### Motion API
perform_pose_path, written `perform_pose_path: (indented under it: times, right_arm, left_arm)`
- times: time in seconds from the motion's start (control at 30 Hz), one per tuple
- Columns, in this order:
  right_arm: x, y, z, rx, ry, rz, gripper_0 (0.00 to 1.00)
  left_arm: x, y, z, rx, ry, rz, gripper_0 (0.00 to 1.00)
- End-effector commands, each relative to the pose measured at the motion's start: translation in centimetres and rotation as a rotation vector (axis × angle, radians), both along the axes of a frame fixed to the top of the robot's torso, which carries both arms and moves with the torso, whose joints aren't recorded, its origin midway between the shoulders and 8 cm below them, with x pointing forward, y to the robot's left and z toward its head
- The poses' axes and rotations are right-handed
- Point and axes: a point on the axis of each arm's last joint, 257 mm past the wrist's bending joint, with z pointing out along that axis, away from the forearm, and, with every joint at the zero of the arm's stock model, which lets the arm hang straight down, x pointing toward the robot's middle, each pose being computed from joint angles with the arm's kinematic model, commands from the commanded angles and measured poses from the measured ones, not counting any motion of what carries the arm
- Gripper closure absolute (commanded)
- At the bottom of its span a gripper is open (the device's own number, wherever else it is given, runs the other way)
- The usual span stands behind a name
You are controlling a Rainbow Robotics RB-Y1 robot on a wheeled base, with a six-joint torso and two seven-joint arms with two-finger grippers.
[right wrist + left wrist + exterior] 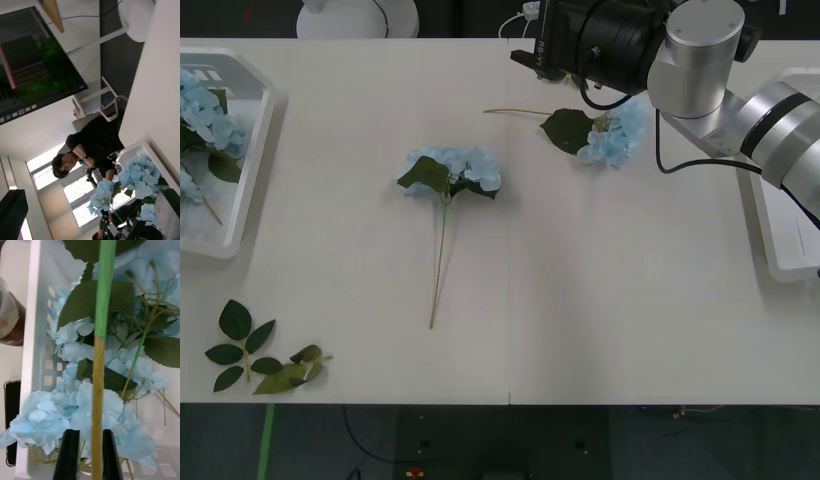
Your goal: Place the red flowers into the right box and the blue flowers into the left box. If a person shows an open palm, hand one flower to the person first, then continue sorting.
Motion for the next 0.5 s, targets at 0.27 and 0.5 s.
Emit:
perform_pose_path:
  times: [0.27, 0.5]
  right_arm:
    - [0.6, -0.7, -3.6, 0.056, 0.541, -0.166, 0.0]
    - [2.4, -3.6, -7.7, 0.156, 0.703, -0.36, 0.0]
  left_arm:
    - [0.5, 1.5, 3.6, 0.043, -0.04, 0.018, 0.16]
    - [1.5, -5.2, 4.4, -0.063, -0.038, -0.134, 0.0]
